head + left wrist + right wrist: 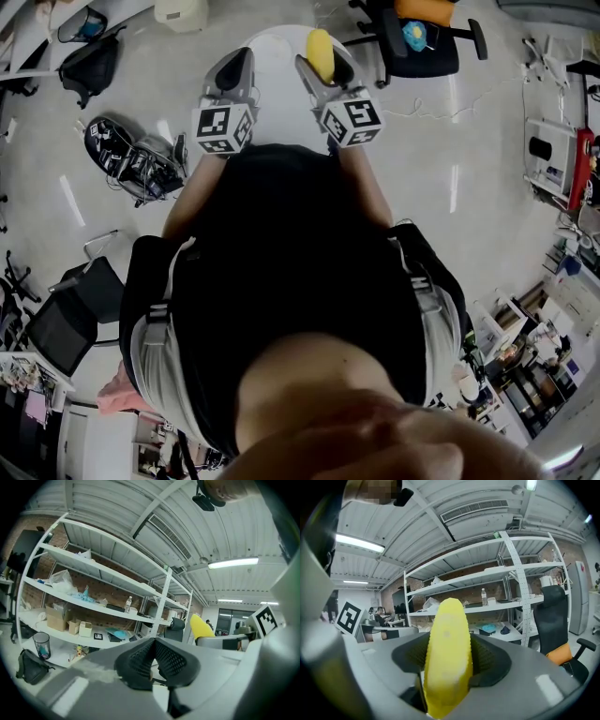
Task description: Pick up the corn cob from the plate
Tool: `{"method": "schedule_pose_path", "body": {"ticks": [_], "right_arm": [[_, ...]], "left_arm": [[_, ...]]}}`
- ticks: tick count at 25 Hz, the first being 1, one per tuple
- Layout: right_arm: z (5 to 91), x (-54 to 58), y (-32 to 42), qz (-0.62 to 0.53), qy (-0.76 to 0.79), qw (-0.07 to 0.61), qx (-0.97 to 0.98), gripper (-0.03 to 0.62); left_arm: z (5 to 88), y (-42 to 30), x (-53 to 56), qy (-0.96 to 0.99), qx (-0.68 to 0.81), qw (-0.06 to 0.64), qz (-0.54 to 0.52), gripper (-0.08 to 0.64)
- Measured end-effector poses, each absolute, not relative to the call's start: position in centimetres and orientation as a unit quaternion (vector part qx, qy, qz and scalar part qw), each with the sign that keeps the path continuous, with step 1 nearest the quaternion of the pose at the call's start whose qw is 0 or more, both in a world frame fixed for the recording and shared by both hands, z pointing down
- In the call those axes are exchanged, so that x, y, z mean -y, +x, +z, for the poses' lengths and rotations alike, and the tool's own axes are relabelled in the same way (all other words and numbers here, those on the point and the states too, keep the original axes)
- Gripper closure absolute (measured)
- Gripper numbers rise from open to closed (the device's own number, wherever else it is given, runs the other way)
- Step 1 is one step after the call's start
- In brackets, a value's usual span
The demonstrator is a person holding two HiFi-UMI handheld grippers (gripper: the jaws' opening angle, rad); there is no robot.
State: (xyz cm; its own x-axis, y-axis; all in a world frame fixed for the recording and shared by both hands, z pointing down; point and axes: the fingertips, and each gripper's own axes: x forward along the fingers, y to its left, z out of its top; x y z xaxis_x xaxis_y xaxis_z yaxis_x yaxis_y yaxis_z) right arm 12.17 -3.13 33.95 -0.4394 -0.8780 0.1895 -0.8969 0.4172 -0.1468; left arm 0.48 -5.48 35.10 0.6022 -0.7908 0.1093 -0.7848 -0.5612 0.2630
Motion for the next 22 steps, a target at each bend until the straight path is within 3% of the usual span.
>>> {"method": "schedule_pose_path", "body": {"ticks": [22], "right_arm": [[34.41,3.32,12.24,0.114,0.527,0.046,0.841,0.334]], "left_arm": [[35.52,0.78,5.81,0.885,0.442,0.145,-0.007,0.554]]}}
